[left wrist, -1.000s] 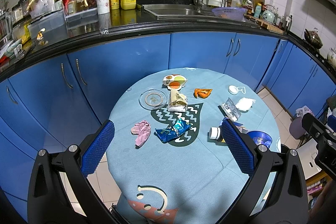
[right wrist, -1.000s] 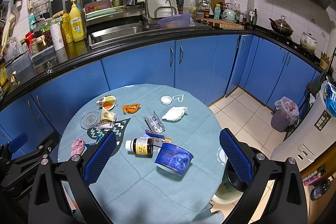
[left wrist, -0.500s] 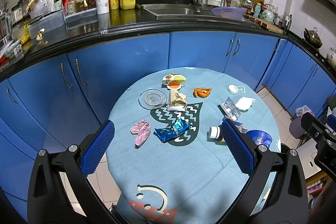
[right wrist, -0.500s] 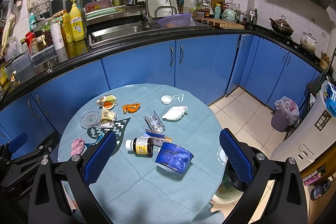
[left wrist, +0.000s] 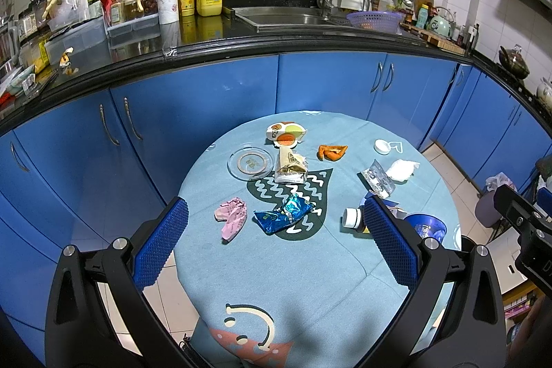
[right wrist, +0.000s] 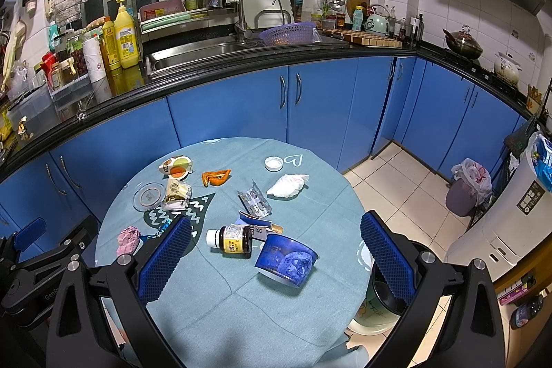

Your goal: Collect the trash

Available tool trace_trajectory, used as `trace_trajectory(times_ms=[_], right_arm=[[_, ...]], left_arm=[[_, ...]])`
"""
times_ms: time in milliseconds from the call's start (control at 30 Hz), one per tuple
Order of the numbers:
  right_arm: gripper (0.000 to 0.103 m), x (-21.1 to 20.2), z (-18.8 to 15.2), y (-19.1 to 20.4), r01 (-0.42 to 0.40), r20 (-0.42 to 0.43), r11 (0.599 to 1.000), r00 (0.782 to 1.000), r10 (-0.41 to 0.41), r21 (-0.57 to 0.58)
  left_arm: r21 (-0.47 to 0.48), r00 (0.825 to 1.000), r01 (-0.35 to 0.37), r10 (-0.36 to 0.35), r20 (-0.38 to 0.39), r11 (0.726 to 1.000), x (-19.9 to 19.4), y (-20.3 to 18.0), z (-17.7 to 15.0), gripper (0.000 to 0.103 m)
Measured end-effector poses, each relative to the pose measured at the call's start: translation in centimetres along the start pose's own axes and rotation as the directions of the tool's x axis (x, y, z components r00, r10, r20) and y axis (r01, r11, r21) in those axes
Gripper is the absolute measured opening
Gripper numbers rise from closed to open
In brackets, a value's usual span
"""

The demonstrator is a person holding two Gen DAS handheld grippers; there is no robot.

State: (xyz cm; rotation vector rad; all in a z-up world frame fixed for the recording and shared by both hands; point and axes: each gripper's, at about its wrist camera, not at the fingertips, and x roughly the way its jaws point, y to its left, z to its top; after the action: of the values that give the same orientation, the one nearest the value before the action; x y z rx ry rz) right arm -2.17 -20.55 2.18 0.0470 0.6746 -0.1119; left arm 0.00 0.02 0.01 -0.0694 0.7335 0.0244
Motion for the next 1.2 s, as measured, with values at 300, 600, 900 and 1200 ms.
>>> trace_trajectory(times_ms=[300,600,900,1200], right_arm=[[0.096,0.03,-0.01,0.06,0.000,-0.001,1.000,1.000,0.000,0.001],[0.096,0.05,0.04,0.09,0.000,-0.002,1.000,1.000,0.000,0.001],[0.096,0.07,0.13,0.04,0.000,-0.001,1.000,1.000,0.001,0.001],[0.096,0.19,-0.20,0.04,-0.001,-0.002,1.000,1.000,0.001,0.002]], left_arm=[[0.000,1.000,0.000,0.000,0.000,1.000,0.00,-0.01,0.00,0.100],[0.001,1.000,0.000,0.000,-0.002,1.000,0.00,-0.02,0.01,0.100],[0.000,1.000,0.000,0.000,-0.001,1.000,0.01,-0.05,0.02,0.100],[0.000,1.000,0.000,0.000,-0.001,1.000,0.01,-0.04,0.03,0.100]])
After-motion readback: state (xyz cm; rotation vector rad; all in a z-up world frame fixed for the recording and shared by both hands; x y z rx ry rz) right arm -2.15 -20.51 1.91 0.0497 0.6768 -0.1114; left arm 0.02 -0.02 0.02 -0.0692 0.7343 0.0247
